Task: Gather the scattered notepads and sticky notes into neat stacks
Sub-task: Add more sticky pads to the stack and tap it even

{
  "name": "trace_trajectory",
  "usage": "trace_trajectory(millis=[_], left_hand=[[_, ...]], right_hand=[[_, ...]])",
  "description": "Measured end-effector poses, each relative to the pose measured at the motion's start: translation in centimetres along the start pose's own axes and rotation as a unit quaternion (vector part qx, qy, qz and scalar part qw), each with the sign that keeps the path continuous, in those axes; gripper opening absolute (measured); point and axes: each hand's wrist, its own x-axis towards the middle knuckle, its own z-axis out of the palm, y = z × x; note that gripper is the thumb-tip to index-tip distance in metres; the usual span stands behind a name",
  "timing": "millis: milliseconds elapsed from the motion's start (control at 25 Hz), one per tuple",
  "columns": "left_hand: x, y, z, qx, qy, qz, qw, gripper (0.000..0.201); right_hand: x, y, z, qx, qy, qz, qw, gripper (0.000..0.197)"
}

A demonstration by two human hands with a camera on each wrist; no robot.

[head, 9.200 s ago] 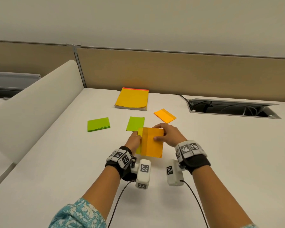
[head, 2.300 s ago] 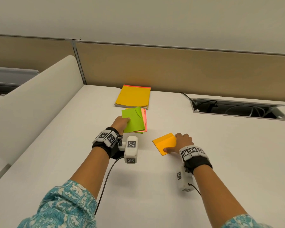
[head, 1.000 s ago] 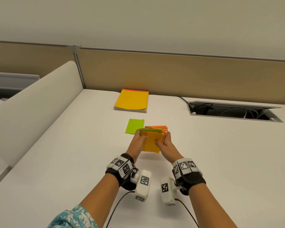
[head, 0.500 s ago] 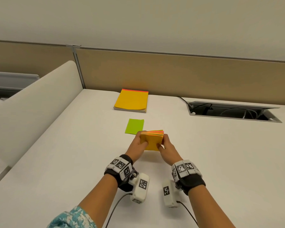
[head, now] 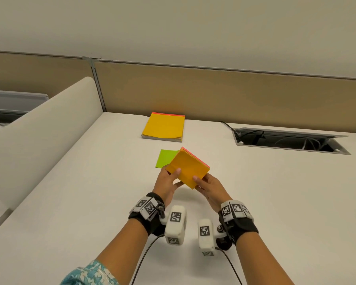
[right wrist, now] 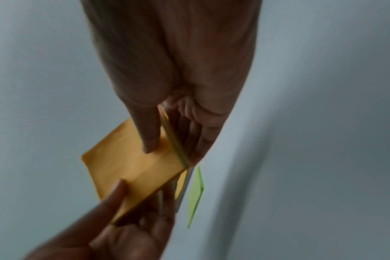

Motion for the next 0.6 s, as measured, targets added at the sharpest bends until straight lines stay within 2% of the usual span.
trace_trajectory(millis=[80, 160, 240, 360, 480, 600], left_hand=[[0.2, 0.1, -0.3, 0.086, 0.011, -0.001, 0.996, 0.044], [0.6, 0.1, -1.0, 0.177, 0.016, 0.018, 0.984, 0.042], [0.9, 0.0, -1.6, 0.219, 0.000, 0.044, 0.975, 0.040], [0.7, -0.3, -1.8, 0.295, -0.021, 0.075, 0.952, 0.038], [0.4, -1.6, -2.1, 0.368, -0.029, 0.066, 0.927, 0.038], [0.2, -2.0, -2.1, 0.387, -0.008, 0.067, 0.920, 0.036]], right_hand=[[0.0, -0.5, -0.2, 0.015, 0.013, -0.025, 0.999, 0.040], [0.1, -0.8, -0.8, -0.063, 0.020, -0.047, 0.997, 0.043], [0.1, -0.7, -1.5, -0.153, 0.017, -0.056, 0.986, 0.041], [-0.1, -0.2, -2.0, -0.194, 0.021, -0.051, 0.980, 0.034], [-0.1, 1.2, -2.2, -0.274, 0.016, -0.024, 0.961, 0.041], [0.0, 1.4, -2.2, -0.329, 0.033, -0.014, 0.944, 0.041]])
